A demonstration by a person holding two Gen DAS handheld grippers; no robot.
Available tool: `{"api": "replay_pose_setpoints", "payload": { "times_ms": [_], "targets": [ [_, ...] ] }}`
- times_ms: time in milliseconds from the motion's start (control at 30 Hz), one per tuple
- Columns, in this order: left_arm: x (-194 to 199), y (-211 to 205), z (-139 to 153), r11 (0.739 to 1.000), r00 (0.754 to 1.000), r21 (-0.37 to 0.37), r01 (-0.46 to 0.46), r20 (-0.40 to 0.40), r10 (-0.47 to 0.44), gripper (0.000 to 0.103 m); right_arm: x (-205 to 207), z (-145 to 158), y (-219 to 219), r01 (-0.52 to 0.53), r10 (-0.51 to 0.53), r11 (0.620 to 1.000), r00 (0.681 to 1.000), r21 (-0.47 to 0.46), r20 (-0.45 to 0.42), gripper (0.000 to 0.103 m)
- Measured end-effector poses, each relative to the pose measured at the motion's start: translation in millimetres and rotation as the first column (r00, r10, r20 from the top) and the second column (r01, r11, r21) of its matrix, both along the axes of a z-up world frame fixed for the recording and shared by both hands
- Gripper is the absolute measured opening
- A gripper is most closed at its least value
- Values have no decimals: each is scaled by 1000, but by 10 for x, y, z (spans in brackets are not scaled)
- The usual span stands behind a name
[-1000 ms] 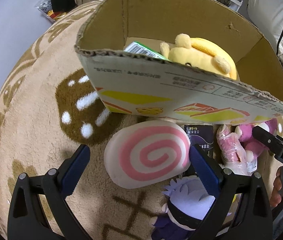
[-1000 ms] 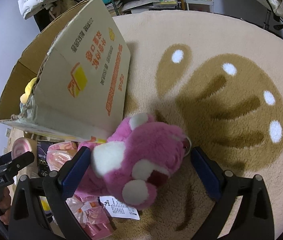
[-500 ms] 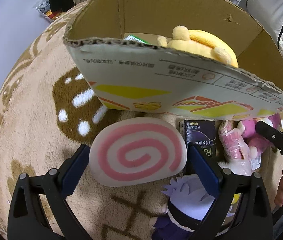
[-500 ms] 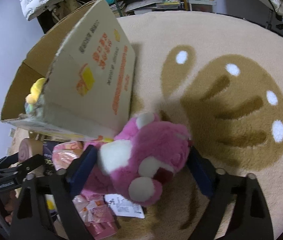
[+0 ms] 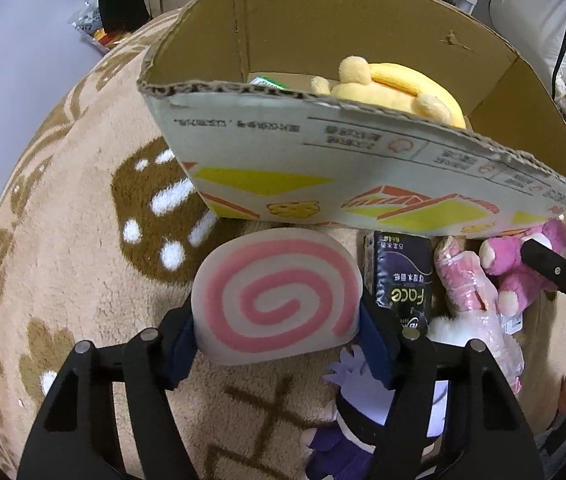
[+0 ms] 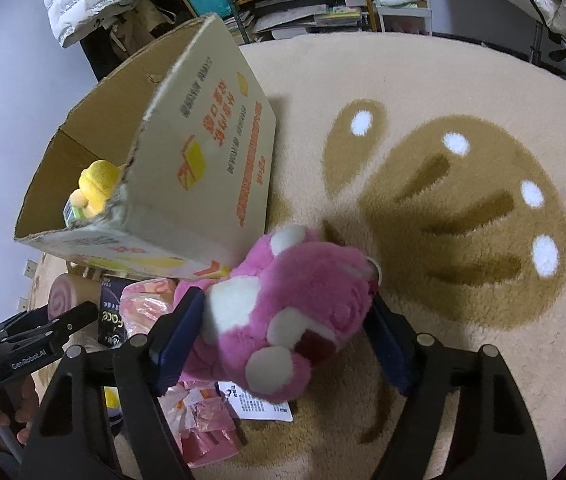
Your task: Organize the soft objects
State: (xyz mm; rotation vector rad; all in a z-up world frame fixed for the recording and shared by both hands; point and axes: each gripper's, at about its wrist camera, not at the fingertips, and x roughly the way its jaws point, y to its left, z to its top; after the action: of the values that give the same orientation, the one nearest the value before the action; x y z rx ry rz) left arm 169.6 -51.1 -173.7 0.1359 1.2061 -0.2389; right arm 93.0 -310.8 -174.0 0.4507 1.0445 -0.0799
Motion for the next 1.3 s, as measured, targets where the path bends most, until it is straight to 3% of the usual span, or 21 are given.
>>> {"api": "replay_pose_setpoints", "payload": {
  "times_ms": [267, 700, 1300],
  "targets": [
    [-134, -14, 49, 1000, 1000, 7, 3, 15, -3, 60, -88, 91, 50, 10, -9, 999, 1000, -33, 28, 82],
    [-490, 71, 414, 999, 993, 17, -33, 113, 31, 60, -184, 292, 104, 21, -10, 992, 996, -123, 88, 81],
    [-830, 265, 1044, 995, 931, 49, -89, 359, 65, 60, -458, 789, 431, 26, 37, 944, 982, -330, 186, 79]
  ]
}}
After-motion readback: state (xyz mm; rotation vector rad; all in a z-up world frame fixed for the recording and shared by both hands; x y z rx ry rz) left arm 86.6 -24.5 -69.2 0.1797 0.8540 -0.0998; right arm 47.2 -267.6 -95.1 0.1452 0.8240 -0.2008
